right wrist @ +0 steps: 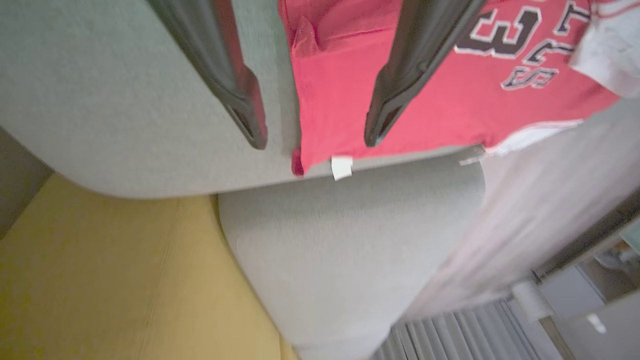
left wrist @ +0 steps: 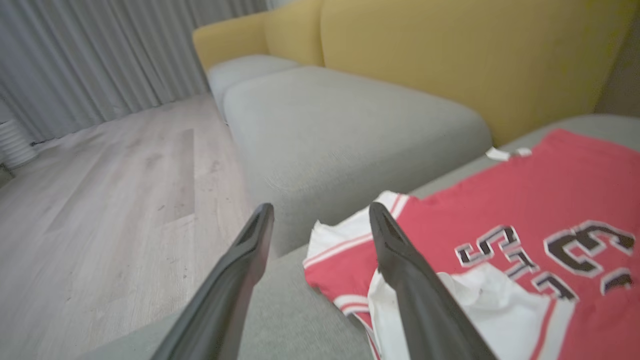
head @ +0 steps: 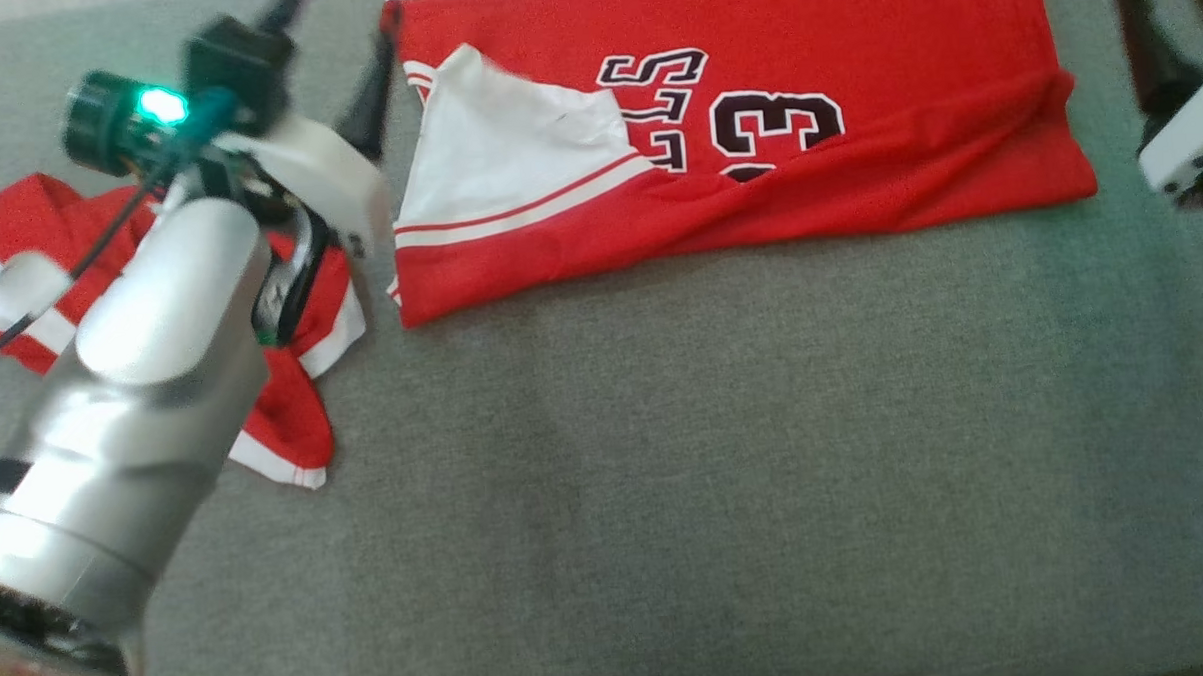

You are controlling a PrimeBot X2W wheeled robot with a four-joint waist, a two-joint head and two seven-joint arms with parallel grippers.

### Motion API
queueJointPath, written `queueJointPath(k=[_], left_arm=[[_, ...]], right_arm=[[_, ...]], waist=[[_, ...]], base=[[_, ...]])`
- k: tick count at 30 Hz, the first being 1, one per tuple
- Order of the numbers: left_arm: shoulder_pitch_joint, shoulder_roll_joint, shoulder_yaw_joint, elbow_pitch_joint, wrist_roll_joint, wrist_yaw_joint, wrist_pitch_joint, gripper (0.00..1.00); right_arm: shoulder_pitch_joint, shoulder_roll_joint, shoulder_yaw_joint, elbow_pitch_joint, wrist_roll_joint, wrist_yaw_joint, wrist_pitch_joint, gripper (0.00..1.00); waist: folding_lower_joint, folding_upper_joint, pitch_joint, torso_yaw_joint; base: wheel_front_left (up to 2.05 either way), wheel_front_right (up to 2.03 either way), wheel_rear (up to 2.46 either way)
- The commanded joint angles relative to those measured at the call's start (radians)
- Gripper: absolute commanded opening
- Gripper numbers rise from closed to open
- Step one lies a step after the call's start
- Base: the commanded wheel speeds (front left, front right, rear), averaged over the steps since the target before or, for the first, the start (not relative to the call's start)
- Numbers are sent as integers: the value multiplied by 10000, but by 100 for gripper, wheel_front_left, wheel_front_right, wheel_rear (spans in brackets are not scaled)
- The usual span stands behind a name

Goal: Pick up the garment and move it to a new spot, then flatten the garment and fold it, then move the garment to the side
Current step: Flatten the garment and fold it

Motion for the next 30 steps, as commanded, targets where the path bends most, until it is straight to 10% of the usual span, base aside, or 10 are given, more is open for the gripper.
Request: queueJointPath(k=[1, 6, 14, 30], left_arm=[[-578, 81, 729, 0, -85, 387, -652, 100], [170, -597, 1573, -166, -382, 1000, -2221, 100], [3182, -1226, 3595, -3512, 1041, 1740, -2302, 100], [6585, -2549, 5443, -4525, 3258, 930, -2305, 100]], right_arm=[[-108, -32, -134, -262, -120, -7, -885, 100], [897, 397, -654, -742, -260, -7, -3571, 100], [3545, 1586, -2380, -2756, -1932, -7, -4067, 100], [6791, 4119, -3852, -5115, -4504, -7, -4073, 100]], waist=[[-2, 0, -127, 91], [-2, 0, -762, 326], [-2, 0, -1424, 492], [-2, 0, -1629, 56]], base=[[0, 0, 0], [0, 0, 0], [0, 0, 0], [0, 0, 0]])
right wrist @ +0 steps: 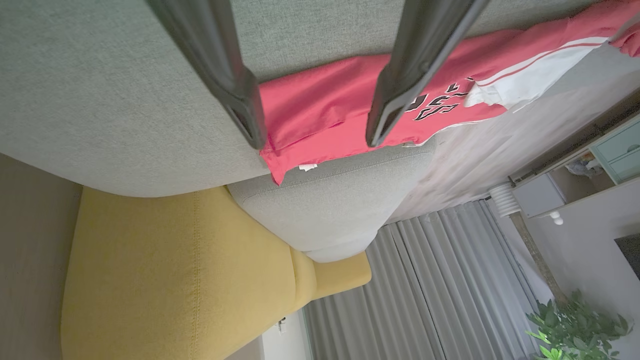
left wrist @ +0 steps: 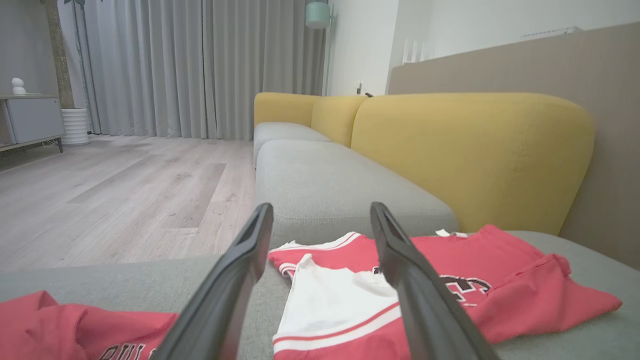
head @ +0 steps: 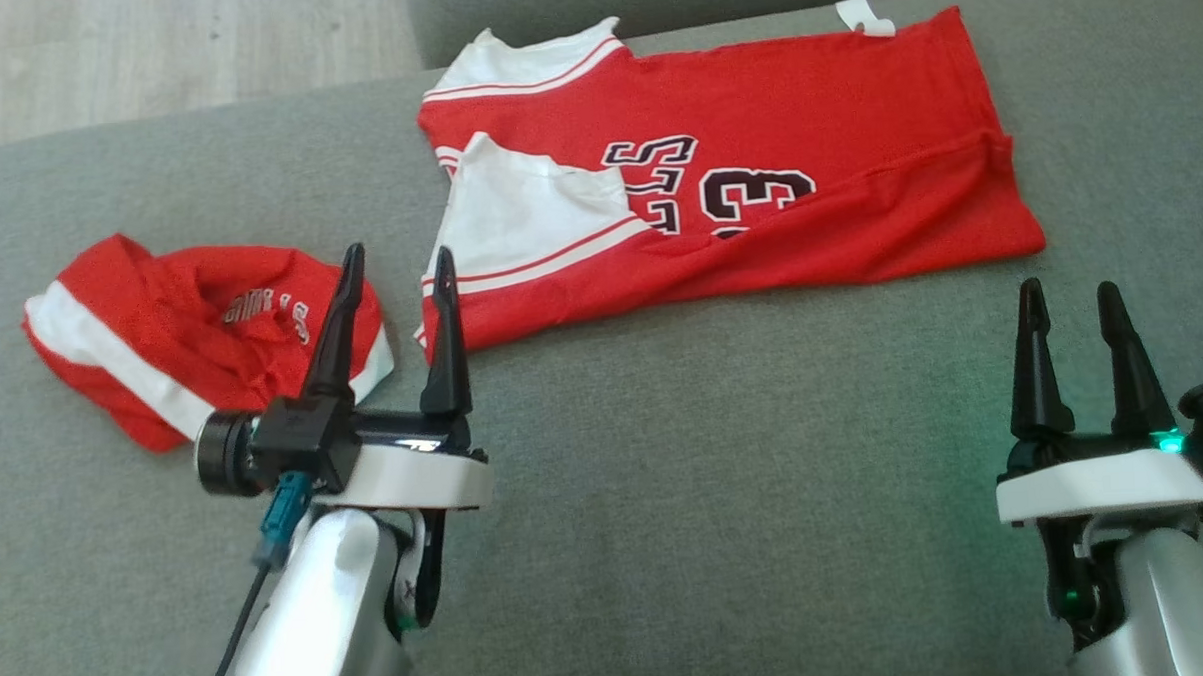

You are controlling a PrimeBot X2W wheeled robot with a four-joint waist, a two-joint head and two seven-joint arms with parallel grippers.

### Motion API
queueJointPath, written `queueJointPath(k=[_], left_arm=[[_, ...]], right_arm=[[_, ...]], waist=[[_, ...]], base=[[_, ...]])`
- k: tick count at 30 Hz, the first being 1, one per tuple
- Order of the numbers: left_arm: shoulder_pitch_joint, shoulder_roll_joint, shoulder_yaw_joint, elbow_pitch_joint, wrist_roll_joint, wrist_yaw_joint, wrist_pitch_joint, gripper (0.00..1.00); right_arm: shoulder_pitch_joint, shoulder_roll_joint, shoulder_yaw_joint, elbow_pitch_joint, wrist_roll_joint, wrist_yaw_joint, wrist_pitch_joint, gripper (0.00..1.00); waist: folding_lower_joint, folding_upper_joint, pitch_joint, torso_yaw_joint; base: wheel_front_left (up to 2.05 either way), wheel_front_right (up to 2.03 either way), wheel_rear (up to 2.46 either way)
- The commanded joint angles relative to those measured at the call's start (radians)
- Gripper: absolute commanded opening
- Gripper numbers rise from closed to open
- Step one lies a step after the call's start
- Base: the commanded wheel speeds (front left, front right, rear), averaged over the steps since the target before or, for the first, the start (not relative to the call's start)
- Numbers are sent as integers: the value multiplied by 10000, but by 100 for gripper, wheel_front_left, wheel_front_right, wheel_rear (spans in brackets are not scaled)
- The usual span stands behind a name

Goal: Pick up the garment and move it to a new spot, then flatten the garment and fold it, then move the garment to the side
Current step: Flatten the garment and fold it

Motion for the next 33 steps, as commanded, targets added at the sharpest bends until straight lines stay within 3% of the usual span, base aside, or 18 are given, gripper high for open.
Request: queueJointPath(k=[1, 6, 16, 26, 33], left_arm=[[-275, 37, 448, -149, 110, -47, -48, 100], [-868, -52, 435, 1665, 275, -250, -46, 100], [-2143, -62, 362, 4684, 228, -210, 526, 100], [-2995, 106, 469, 6249, 27, -169, 918, 100], [-3160, 148, 259, 7209, -42, -436, 1877, 100]], right_arm=[[-205, 37, 210, -367, -140, -7, -106, 100], [-407, 115, 127, -564, -308, -7, -106, 100], [-430, 197, 223, -498, -242, -7, -106, 100], [-664, 202, 499, -635, 168, -7, -106, 100], [-659, 203, 495, -678, 301, -7, -106, 100]], waist=[[1, -1, 68, -78], [1, -1, 361, -304], [1, -1, 736, -668], [1, -1, 1166, -1146], [1, -1, 1150, -1339]], base=[[0, 0, 0], [0, 0, 0], [0, 0, 0], [0, 0, 0], [0, 0, 0]])
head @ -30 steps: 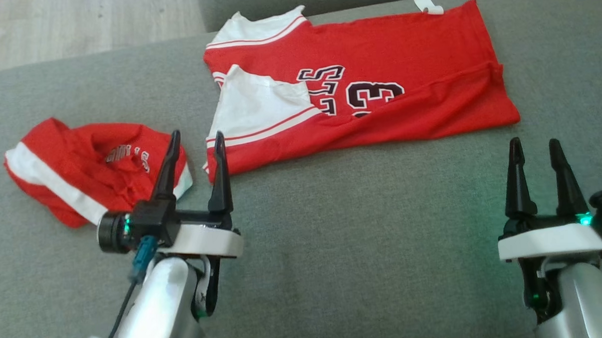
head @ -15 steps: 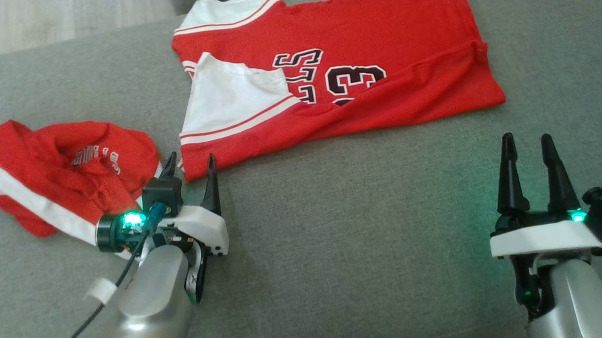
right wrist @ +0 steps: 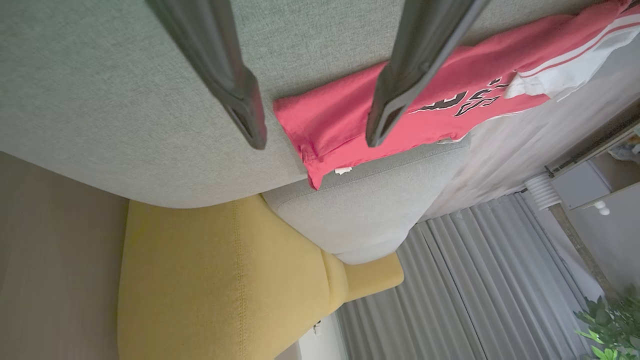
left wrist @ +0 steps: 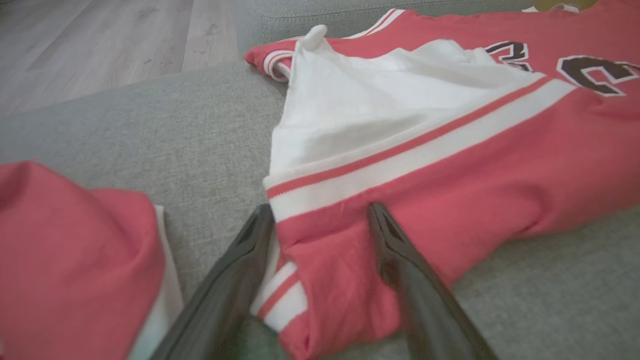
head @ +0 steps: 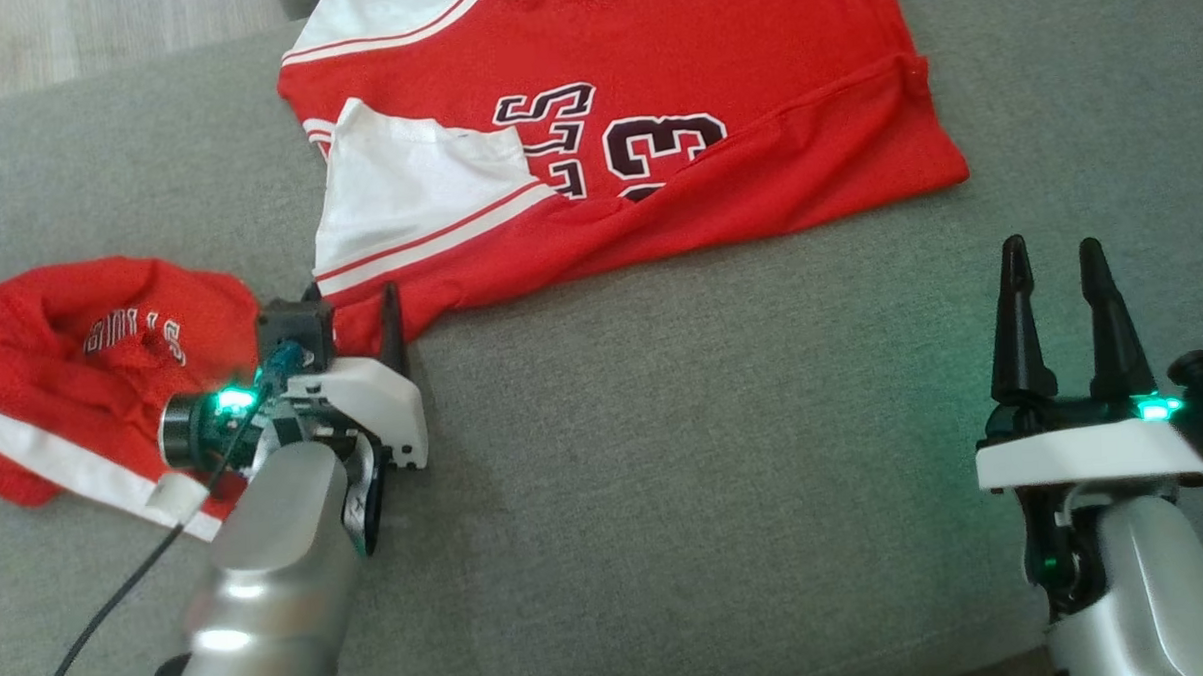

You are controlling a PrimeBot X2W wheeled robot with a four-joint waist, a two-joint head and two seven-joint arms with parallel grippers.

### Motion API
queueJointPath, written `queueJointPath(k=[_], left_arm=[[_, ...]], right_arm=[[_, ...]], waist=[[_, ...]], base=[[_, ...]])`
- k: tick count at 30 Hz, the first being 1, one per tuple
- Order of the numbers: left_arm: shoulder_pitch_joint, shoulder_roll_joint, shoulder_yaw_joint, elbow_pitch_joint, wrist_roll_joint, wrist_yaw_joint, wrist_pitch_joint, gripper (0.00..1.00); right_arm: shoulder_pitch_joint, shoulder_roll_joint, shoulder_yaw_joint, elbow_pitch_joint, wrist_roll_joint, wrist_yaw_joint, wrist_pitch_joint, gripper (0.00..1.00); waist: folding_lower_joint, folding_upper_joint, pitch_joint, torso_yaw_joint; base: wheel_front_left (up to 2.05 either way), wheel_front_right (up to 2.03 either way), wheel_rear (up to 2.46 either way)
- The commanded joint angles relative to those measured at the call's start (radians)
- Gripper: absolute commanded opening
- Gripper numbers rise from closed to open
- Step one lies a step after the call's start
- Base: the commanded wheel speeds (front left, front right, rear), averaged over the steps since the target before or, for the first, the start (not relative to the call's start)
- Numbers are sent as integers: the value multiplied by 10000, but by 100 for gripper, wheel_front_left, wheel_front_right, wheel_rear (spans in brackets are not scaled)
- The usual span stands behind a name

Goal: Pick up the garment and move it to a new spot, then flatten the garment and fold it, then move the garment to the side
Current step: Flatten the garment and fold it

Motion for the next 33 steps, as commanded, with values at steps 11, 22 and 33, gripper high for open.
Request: queueJointPath(k=[11, 22, 33], left_arm=[[-321, 42, -30, -518, -83, -207, -1215, 0], [-316, -113, -693, -2481, 430, -4, -1663, 0], [-346, -162, -1073, -3437, 455, 13, -1672, 0]], right_arm=[[-752, -28, -535, 161, -730, -7, 263, 100], [-3112, -28, -2372, 2969, -2342, -7, 2780, 100], [-5392, -238, -3713, 5886, -4073, -7, 3901, 100]], waist=[[0, -1, -294, 356], [0, -1, -68, 987], [0, -1, 605, 1651]], base=[[0, 0, 0], [0, 0, 0], [0, 0, 0]])
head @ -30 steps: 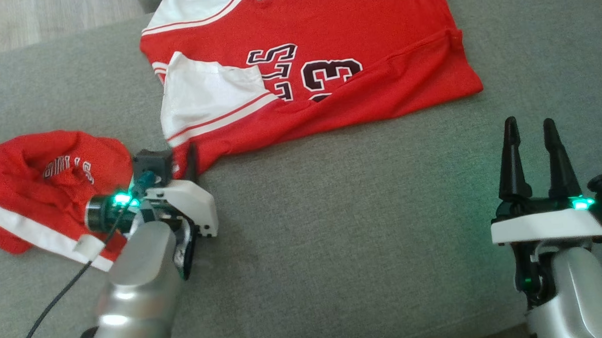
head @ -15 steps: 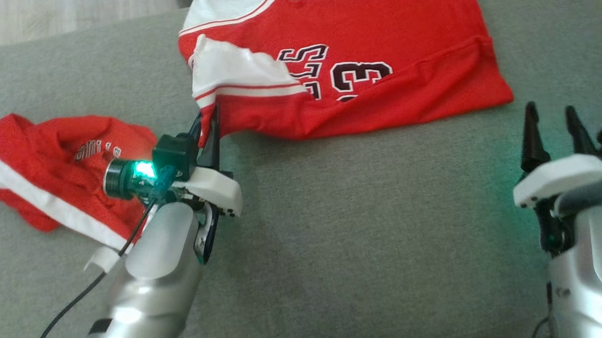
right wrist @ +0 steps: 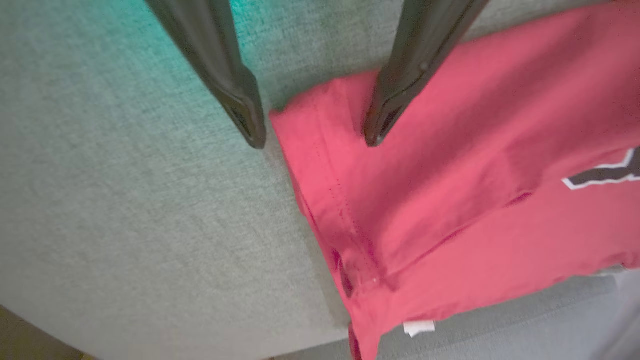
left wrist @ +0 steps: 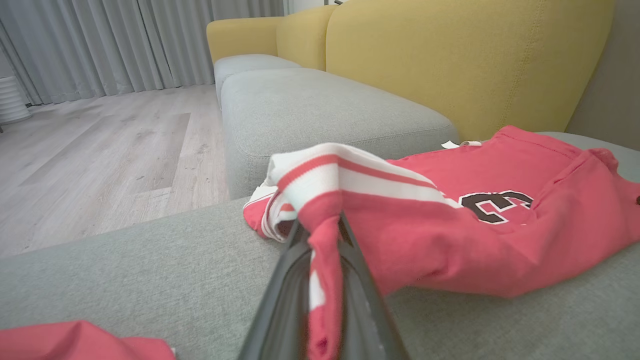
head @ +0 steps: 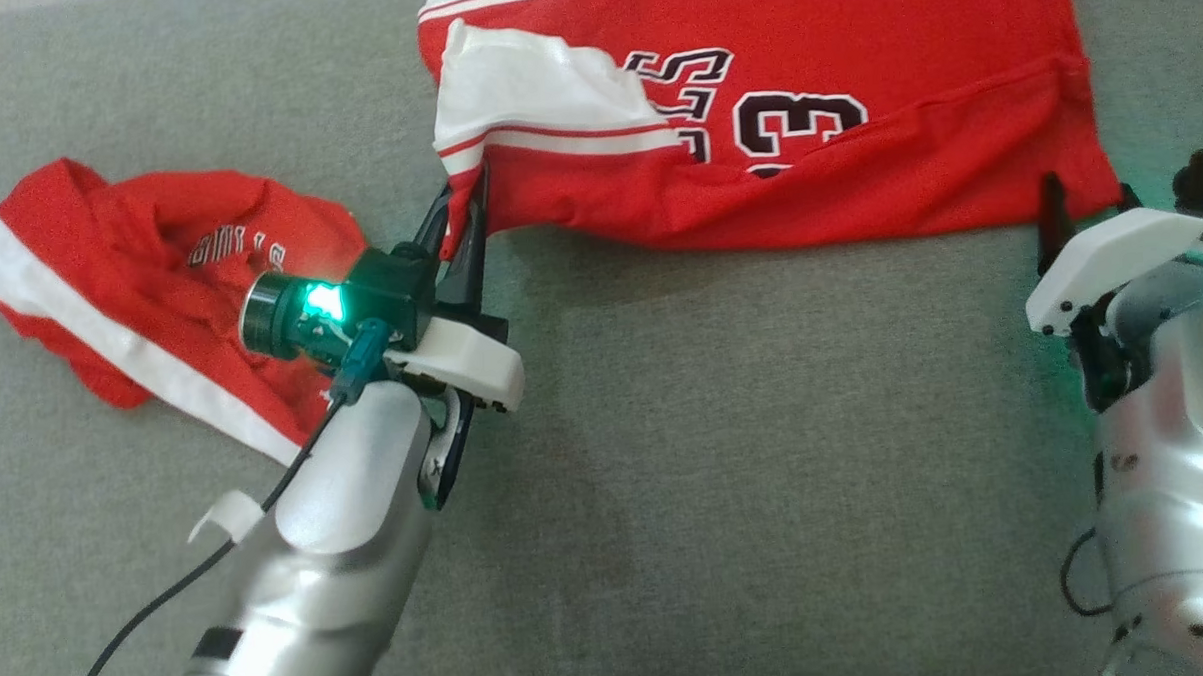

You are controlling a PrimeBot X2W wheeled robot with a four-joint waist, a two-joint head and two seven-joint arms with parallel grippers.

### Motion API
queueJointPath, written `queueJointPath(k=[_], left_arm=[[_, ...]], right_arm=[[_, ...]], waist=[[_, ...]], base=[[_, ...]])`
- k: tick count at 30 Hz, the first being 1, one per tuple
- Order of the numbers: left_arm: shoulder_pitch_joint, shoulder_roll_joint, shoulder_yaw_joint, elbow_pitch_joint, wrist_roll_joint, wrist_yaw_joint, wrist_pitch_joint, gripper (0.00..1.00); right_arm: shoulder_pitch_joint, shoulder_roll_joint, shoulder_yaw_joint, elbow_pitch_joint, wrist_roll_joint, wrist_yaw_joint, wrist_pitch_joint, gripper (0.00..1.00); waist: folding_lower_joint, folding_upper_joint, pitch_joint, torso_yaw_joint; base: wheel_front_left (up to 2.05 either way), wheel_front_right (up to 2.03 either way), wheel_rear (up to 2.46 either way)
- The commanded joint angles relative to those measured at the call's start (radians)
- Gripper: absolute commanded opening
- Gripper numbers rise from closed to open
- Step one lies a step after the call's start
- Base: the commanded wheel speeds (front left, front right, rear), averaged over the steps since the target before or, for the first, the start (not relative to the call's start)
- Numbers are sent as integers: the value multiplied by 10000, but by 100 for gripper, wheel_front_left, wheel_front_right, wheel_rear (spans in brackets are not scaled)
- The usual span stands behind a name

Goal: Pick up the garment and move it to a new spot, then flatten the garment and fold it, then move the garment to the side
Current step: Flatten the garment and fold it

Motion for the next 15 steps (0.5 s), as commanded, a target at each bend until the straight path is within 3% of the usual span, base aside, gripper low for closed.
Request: queueJointPath(k=[1, 5, 6, 7, 15], left_arm=[[-283, 93, 219, -378, 19, 79, -115, 0], [-293, 84, 122, -449, -50, 83, -115, 0], [-293, 83, 83, -420, -66, 75, -115, 0], [-294, 81, 51, -378, -79, 73, -115, 0], [-186, 164, 43, 139, -255, 82, 7, 0]], right_arm=[[-375, -173, 105, -78, -167, -7, 63, 100], [-710, -397, -209, 641, -704, -7, 372, 96], [-782, -448, -268, 774, -832, -7, 398, 43], [-848, -493, -297, 887, -953, -7, 384, 0], [-1012, -845, -157, 1395, -1334, -7, -23, 0]], waist=[[-1, 0, 106, 113], [-1, 0, 191, 216], [-1, 0, 200, 229], [-1, 0, 199, 237], [-1, 0, -218, 83]], base=[[0, 0, 0], [0, 0, 0], [0, 0, 0], [0, 0, 0], [0, 0, 0]])
